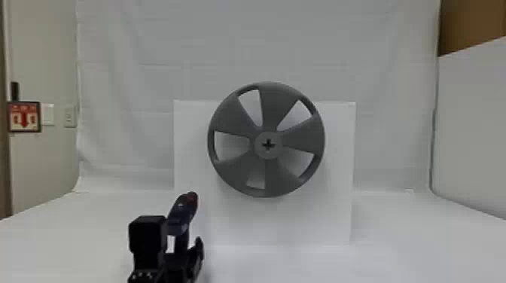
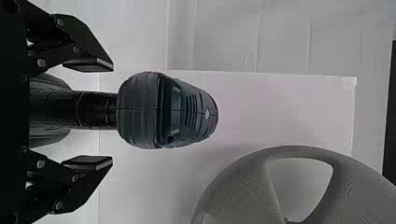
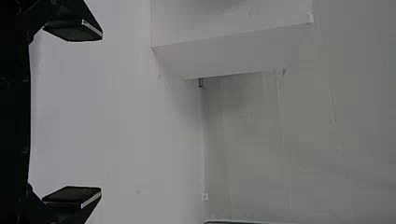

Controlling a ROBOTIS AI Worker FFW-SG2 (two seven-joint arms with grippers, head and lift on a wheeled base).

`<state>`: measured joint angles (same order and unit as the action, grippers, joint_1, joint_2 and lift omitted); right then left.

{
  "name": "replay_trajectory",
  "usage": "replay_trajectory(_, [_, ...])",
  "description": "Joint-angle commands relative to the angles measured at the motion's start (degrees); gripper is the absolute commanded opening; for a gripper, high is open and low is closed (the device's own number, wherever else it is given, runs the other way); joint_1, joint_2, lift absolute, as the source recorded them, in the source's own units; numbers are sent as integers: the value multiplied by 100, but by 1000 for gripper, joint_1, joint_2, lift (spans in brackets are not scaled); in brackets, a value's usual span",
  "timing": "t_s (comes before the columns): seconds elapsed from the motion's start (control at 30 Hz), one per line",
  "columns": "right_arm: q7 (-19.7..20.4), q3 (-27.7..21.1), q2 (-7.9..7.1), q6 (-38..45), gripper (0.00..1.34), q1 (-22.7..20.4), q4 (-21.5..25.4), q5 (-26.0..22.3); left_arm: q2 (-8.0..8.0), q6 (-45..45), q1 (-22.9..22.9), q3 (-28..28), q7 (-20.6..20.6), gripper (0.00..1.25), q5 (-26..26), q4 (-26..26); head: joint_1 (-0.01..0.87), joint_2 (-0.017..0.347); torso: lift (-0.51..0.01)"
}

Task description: Grasp the drill and bring into the middle of wheel

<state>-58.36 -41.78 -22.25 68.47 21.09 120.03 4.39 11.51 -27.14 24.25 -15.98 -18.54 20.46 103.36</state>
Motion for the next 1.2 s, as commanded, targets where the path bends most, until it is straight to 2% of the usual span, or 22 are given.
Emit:
replay_trajectory(0.0, [0,4,-8,0,1209,0,3,0,0,51,-17,-2,0,750,28,0,54,31,-403])
replay_trajectory(0.23, [0,12,-25,0,1209,0,-6,0,0,104,-35,16,105,804,1,0,54,31,-403])
replay_trajectory(0.27, [0,12,-25,0,1209,0,3,0,0,112,-35,25,141,835,-25,0,54,31,-403])
replay_trajectory(0.43, [0,12,-34,0,1209,9,3,0,0,262,-79,51,220,1154,-69,0,54,31,-403])
replay_trajectory(0.47, [0,12,-43,0,1209,0,3,0,0,271,-87,60,246,1177,-69,0,54,31,-403])
replay_trajectory(0.77, [0,12,-43,0,1209,0,3,-9,-9,411,-158,200,519,1161,-95,18,54,31,-403])
replay_trajectory(1.0, [0,-5,-34,0,1209,-17,3,-26,-88,411,-325,824,1740,1161,-262,123,54,31,-403])
replay_trajectory(1.17, [0,-40,-34,0,1209,-44,3,-70,-88,306,-351,1290,2839,1161,-508,176,54,31,-403])
